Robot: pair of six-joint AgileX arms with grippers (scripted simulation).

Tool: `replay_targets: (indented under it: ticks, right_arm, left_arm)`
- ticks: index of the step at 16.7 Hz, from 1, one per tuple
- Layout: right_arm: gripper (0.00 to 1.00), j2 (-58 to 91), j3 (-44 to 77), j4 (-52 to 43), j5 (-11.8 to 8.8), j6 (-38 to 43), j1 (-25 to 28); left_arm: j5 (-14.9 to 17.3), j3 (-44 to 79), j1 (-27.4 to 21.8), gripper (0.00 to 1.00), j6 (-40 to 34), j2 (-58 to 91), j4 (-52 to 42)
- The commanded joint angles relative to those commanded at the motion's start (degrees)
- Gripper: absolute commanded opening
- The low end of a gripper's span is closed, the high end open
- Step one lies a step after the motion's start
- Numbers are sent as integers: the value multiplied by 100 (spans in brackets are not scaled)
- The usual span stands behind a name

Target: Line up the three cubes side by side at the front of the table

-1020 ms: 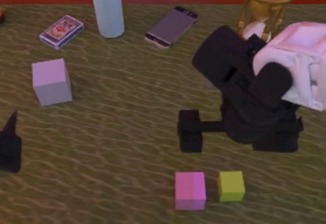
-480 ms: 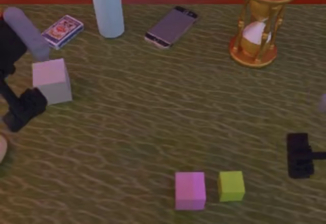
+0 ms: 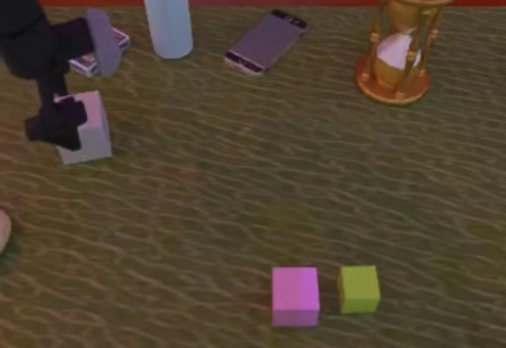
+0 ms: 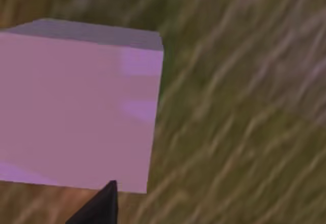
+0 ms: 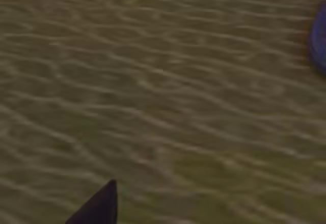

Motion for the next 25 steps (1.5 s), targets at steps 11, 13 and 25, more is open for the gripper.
replay_targets:
  ticks: [11, 13, 25]
  right_arm:
    - [100, -2279, -951, 1761, -425, -750, -949]
    - [100, -2279, -951, 1761, -425, -750, -949]
    - [100, -2279, -951, 1761, -425, -750, -949]
  left_arm:
    - [-548, 2138, 172, 100, 803, 1737, -454]
    - [-548, 2138, 172, 100, 803, 1737, -454]
    - [-543, 781, 180, 100, 816, 2133, 1299]
